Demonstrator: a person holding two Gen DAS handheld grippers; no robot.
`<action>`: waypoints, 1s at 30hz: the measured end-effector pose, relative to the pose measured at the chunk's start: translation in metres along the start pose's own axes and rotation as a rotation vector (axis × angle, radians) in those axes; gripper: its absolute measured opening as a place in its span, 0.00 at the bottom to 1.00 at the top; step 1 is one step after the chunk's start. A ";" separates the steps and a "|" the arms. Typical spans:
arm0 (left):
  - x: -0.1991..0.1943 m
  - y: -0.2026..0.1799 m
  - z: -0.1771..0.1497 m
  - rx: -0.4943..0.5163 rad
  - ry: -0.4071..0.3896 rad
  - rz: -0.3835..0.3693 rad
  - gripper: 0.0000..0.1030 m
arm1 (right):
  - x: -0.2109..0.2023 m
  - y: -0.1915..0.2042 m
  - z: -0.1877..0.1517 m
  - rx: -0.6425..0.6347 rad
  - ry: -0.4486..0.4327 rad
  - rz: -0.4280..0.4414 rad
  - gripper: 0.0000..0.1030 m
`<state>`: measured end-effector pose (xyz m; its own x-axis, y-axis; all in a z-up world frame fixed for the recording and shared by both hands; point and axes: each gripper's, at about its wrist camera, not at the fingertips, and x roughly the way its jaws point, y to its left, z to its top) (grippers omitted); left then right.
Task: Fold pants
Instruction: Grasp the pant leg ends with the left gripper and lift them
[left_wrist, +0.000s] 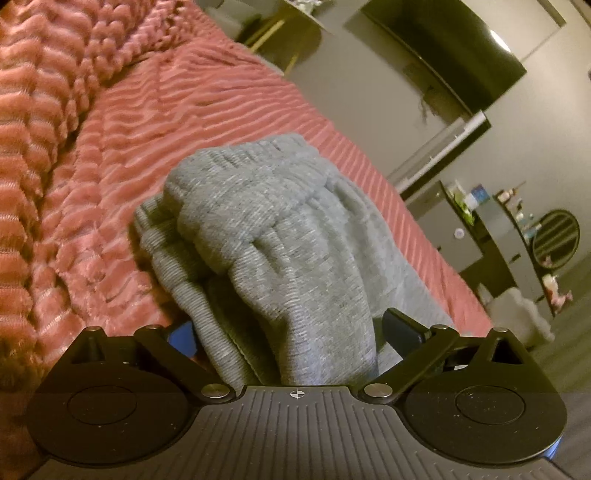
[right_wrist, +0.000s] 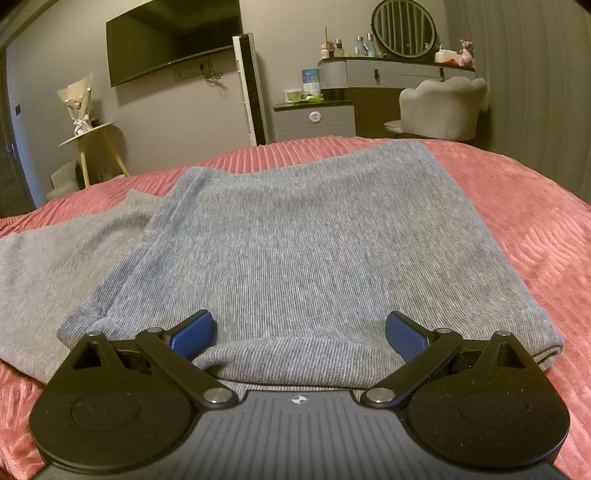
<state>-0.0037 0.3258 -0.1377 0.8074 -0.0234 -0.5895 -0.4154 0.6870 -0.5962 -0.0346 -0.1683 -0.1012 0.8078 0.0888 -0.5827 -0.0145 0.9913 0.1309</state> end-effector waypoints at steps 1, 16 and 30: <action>0.000 -0.001 -0.001 0.013 -0.006 0.001 0.97 | 0.000 0.000 0.000 -0.001 -0.002 -0.001 0.96; -0.001 0.031 -0.002 -0.143 0.000 -0.149 0.37 | 0.002 0.003 -0.002 -0.014 -0.019 -0.006 0.96; 0.015 0.038 0.008 -0.198 0.017 -0.188 0.33 | 0.004 0.003 -0.002 -0.017 -0.027 -0.005 0.96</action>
<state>-0.0041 0.3575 -0.1647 0.8716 -0.1500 -0.4667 -0.3345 0.5139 -0.7899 -0.0325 -0.1647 -0.1048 0.8234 0.0816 -0.5616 -0.0203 0.9932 0.1146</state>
